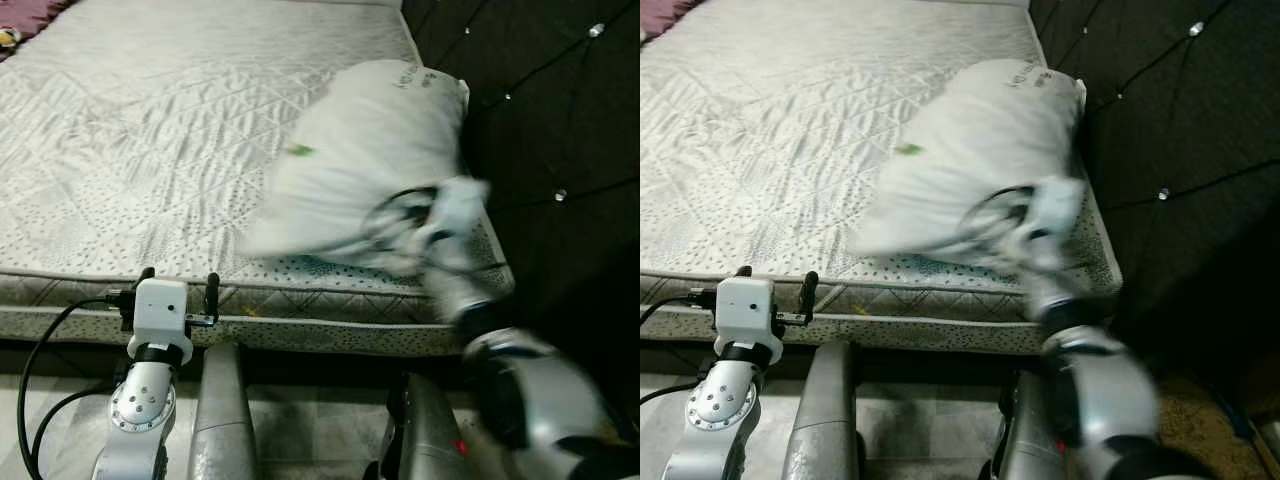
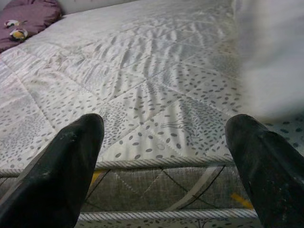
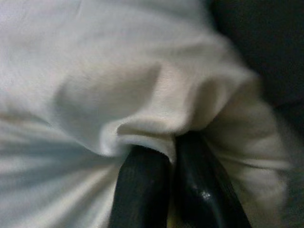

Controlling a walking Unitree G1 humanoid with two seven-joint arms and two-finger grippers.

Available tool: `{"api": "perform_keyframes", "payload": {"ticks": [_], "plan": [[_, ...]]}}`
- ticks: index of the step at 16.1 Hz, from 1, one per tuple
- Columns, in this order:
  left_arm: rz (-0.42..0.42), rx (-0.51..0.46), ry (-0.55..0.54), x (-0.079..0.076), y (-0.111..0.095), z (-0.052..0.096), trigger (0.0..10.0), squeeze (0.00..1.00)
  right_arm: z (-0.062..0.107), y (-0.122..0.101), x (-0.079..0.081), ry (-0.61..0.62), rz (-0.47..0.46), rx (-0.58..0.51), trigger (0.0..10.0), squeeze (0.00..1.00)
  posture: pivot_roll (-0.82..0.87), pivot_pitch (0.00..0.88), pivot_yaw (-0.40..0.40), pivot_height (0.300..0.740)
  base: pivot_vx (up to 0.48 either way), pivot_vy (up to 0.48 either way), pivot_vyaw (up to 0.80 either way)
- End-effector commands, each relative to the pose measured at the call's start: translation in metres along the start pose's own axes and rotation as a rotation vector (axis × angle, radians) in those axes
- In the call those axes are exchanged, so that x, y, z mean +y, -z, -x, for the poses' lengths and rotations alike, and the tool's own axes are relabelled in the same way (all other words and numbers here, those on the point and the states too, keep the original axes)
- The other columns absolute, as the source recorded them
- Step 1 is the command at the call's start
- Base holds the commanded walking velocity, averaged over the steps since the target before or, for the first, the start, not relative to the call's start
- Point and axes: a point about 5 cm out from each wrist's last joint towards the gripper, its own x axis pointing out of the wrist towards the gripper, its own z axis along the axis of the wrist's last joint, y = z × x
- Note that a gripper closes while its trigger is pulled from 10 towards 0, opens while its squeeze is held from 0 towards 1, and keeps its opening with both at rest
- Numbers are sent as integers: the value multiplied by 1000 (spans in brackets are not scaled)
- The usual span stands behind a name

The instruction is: Clean up the room

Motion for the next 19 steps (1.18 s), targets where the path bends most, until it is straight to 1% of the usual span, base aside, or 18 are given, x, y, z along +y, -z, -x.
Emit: {"api": "perform_keyframes", "payload": {"ticks": [1,2,3,4,5,6,8,10,11,12,15,18,19], "plan": [[1,4,5,-2,1,-1,10000,0,-5,-42,-33,116,2,-150,0,0,145,6,-53,527,0,0,0],[3,2,6,-2,1,-2,10000,0,-3,-49,-53,164,22,-175,0,0,143,5,-53,527,0,0,0],[3,2,6,-2,1,-2,10000,0,-3,-51,-59,178,25,-181,0,0,143,5,-53,527,0,0,0],[3,2,8,-3,2,-2,10000,0,2,-52,-80,227,45,-191,0,0,137,2,-49,527,0,0,0],[3,1,12,-3,2,-3,10000,0,7,-44,-93,242,65,-178,0,0,132,2,-47,527,0,0,0],[4,1,13,-3,2,-3,10000,0,9,-38,-96,240,75,-166,0,0,128,3,-45,527,0,0,0],[2,0,15,-2,3,-3,10000,0,18,-12,-99,201,87,-122,0,0,124,6,-42,527,0,0,0],[0,-1,18,-2,3,-3,10000,0,25,3,-95,151,96,-102,0,0,121,9,-40,527,0,0,0],[-2,0,16,-1,3,-3,10000,0,34,16,-87,98,116,-97,0,0,119,11,-37,527,0,0,0],[-4,0,17,-1,3,-3,10000,0,40,21,-83,77,114,-93,0,0,117,12,-35,527,0,0,0],[-8,0,21,0,3,-3,10000,0,51,26,-71,14,100,-102,0,0,114,14,-33,527,0,0,0],[-8,2,20,0,3,-3,10000,0,74,42,-51,-121,110,-63,0,0,111,15,-33,527,0,0,0],[-8,2,21,0,3,-3,10000,0,81,47,-44,-163,96,-48,0,0,111,16,-33,527,0,0,0]]}}
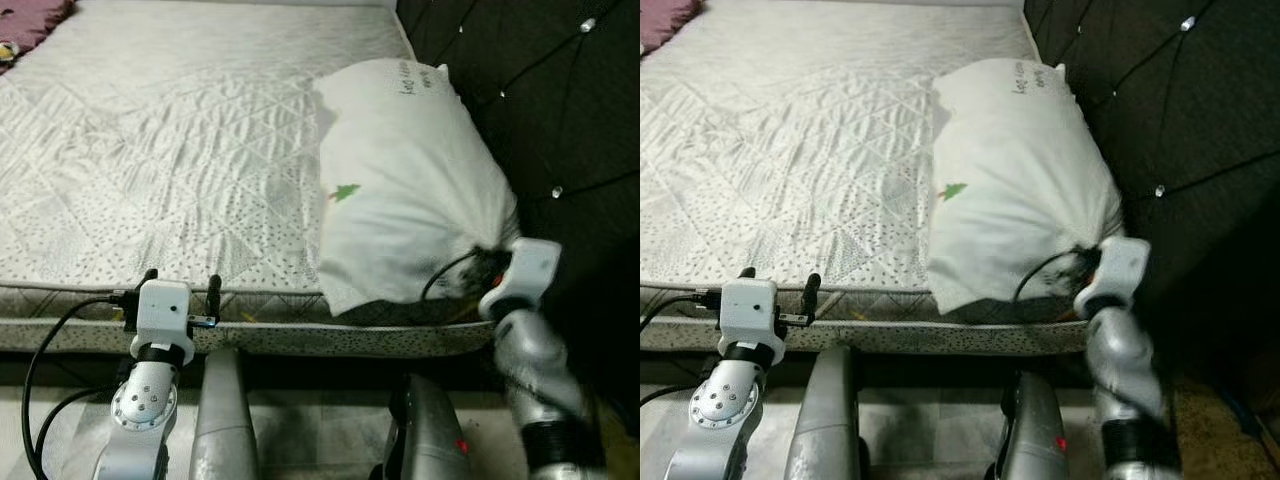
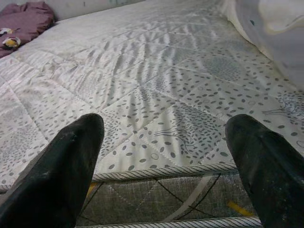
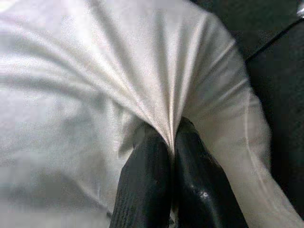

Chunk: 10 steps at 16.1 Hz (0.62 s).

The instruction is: Clean up the room

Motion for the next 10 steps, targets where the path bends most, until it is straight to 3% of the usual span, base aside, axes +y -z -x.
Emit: {"api": "perform_keyframes", "payload": {"ticks": [1,3,5,7,8,10], "plan": [[-2,1,12,0,0,0,10000,0,4,1,14,-83,-21,17,0,0,111,15,-31,527,0,0,0],[-4,1,13,1,1,0,10000,0,9,-1,26,-165,-8,15,0,0,110,17,-28,527,0,0,0],[-5,2,16,1,1,0,10000,0,10,1,27,-170,3,38,0,0,110,17,-27,527,0,0,0],[-6,0,16,1,0,-1,10000,0,-7,-6,30,-233,118,60,0,0,114,17,-23,527,0,0,0],[-6,0,16,0,0,-1,10000,0,-20,-14,19,-197,152,60,0,0,117,15,-23,527,0,0,0],[-11,-2,2,2,-1,-1,10000,0,-48,-42,-18,-46,200,51,0,0,127,11,-27,527,0,0,0]]}}
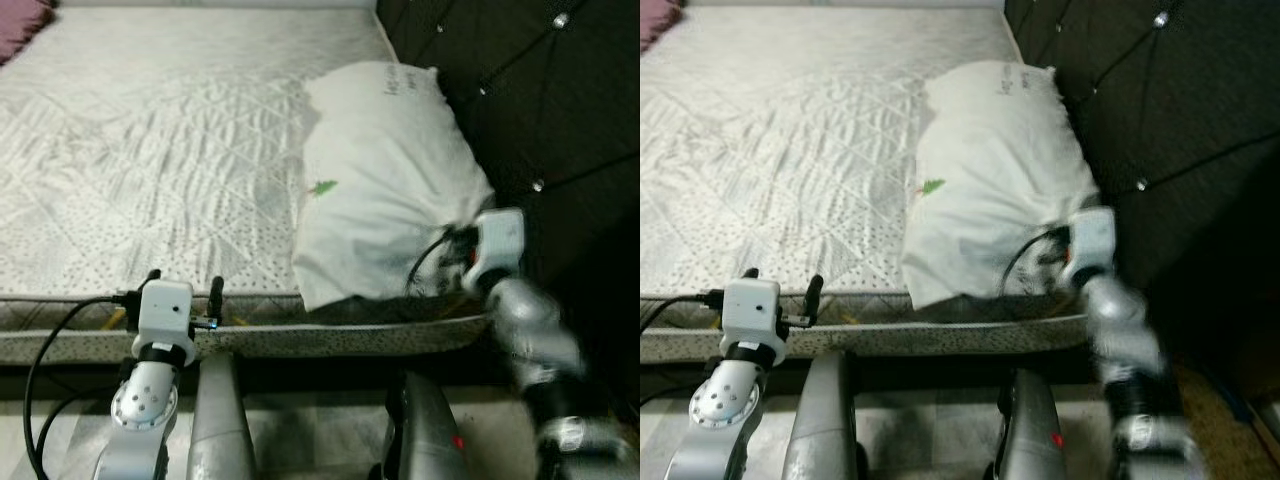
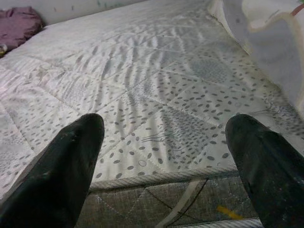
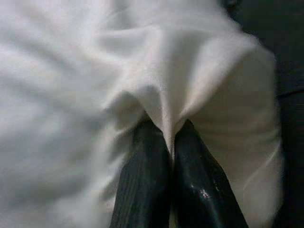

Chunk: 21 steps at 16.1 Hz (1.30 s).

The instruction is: Clean up the room

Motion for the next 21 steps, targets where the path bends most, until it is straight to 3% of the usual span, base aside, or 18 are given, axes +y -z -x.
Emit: {"api": "perform_keyframes", "payload": {"ticks": [1,2,5,8,10,11,12,13,17,21], "plan": [[-5,-4,-13,3,-1,-1,10000,0,-5,-16,-35,131,3,-11,0,0,128,9,-28,527,0,0,0],[-4,-4,-15,3,-1,0,10000,0,-7,-29,-62,226,0,-11,0,0,129,9,-31,527,0,0,0],[-5,-5,-19,4,-1,0,10000,0,-4,-43,-95,315,7,-8,0,0,131,6,-34,527,0,0,0],[-6,-9,-18,5,-2,-3,10000,0,-1,-41,-108,358,1,6,0,0,126,16,-27,527,0,0,0],[-6,-11,-16,5,-3,-3,10000,0,3,-17,-99,327,-34,56,0,0,125,15,-22,527,0,0,0],[-7,-11,-9,4,-3,-3,10000,0,5,-1,-89,289,-54,89,5843,0,124,16,-18,527,0,0,0],[-8,-11,-6,4,-3,-4,10000,0,7,17,-76,271,-66,118,10000,1000,123,16,-12,527,0,0,0],[-9,-10,-3,4,-3,-4,10000,0,10,31,-65,247,-84,137,10000,1000,123,14,-10,527,0,0,0],[-5,-7,8,4,-2,-3,10000,0,21,52,-43,197,-92,152,10000,1000,112,6,-4,527,0,0,0],[-10,0,15,4,1,-2,10000,0,42,60,-44,260,-50,111,10000,1000,106,0,-4,527,0,0,0]]}}
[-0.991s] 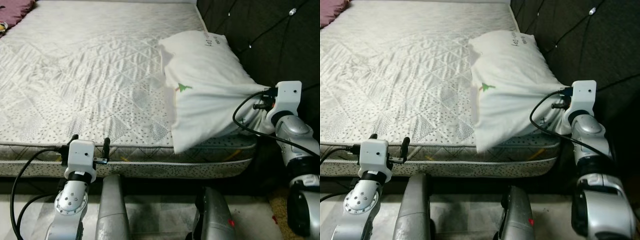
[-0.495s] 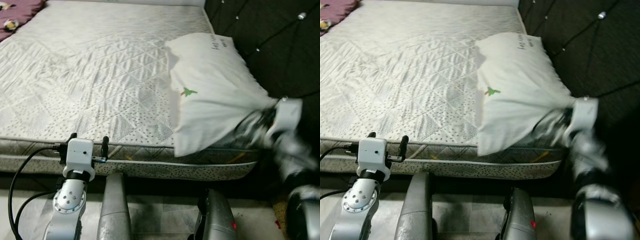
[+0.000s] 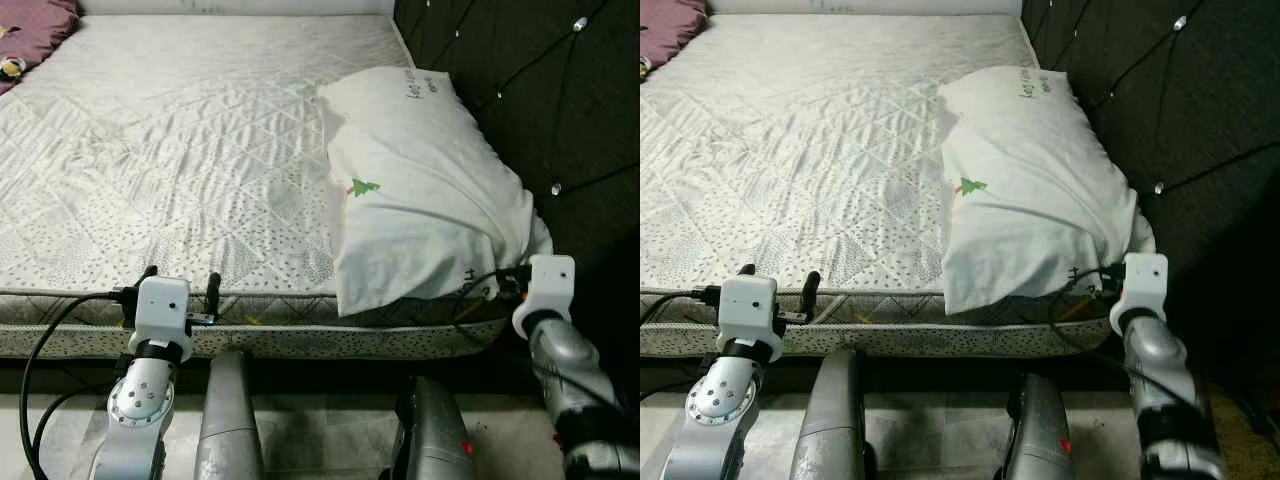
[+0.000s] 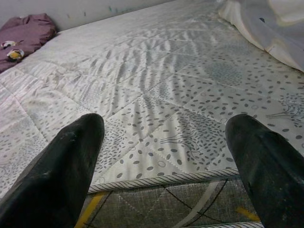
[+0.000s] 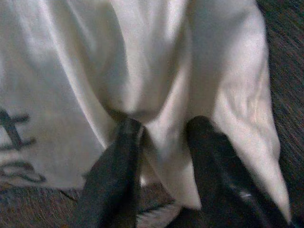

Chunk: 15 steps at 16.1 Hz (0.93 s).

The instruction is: Clean up the room

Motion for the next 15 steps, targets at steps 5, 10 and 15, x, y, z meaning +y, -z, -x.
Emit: {"api": "perform_keyframes", "payload": {"ticks": [5,10,15], "plan": [[-5,17,3,2,5,1,10000,0,32,-19,26,37,-76,-195,10000,1000,84,0,17,527,0,0,0],[2,1,-3,-2,1,-13,10000,0,49,-49,79,-93,-94,-354,10000,1000,61,0,46,527,0,0,0],[29,-29,3,-5,-7,-19,10000,0,51,-73,93,-208,-219,-384,10000,1000,58,0,41,541,0,0,0]]}}
